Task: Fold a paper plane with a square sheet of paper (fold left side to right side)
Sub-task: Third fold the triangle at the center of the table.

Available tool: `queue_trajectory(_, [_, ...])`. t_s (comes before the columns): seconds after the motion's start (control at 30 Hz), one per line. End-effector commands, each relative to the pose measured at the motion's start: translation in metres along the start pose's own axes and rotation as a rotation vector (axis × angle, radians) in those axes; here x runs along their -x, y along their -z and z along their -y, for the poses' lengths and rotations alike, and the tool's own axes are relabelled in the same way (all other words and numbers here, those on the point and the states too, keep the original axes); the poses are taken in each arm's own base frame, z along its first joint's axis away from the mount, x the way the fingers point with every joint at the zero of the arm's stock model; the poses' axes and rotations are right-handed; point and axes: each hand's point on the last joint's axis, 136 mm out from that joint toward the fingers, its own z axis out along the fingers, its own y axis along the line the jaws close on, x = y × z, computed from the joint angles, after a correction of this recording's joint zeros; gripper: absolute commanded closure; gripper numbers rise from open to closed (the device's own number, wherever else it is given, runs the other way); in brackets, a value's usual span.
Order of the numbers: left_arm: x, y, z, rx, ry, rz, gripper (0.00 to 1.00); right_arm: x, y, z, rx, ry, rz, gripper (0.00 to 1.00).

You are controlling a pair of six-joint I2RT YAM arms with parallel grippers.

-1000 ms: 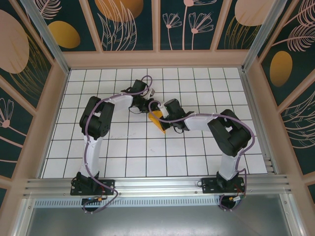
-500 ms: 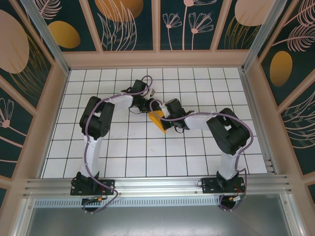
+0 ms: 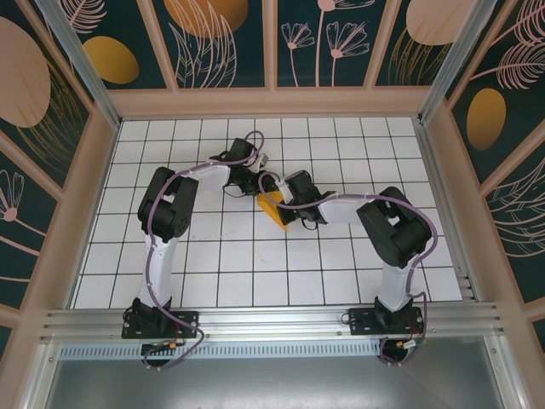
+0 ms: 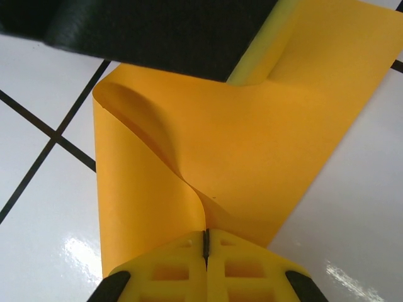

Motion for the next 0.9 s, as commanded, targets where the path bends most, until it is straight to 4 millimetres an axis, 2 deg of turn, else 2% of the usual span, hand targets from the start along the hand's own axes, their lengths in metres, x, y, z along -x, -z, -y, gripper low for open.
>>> queue_trajectory(0.0, [-0.026, -0.018, -0.024, 0.073, 0.025, -0.078, 0.72, -0.015, -0.003, 0.008, -0.027, -0.031, -0.055, 1.0])
queue_trajectory(0.13, [-0.017, -0.01, -0.014, 0.061, 0.005, -0.055, 0.7, -0.021, -0.004, 0.007, -0.02, -0.041, -0.072, 1.0])
queue_trajectory(0.27, [0.002, 0.007, 0.003, 0.038, -0.026, -0.023, 0.67, -0.028, -0.005, 0.007, -0.016, -0.049, -0.089, 1.0])
queue_trajectory(0.43, [0.03, 0.03, 0.008, 0.032, -0.033, 0.02, 0.63, -0.036, -0.006, 0.006, -0.033, -0.031, -0.115, 1.0])
queue_trajectory(0.53, [0.039, 0.043, 0.008, 0.033, -0.032, 0.043, 0.62, -0.038, -0.006, 0.006, -0.032, -0.033, -0.117, 1.0])
queue_trajectory(0.67, [0.03, 0.058, 0.009, 0.029, -0.028, 0.065, 0.66, -0.038, -0.006, 0.004, -0.021, -0.036, -0.114, 1.0])
queue_trajectory(0.87, [-0.011, 0.072, 0.018, -0.071, 0.02, 0.056, 0.7, -0.036, -0.007, 0.003, -0.012, -0.036, -0.11, 1.0])
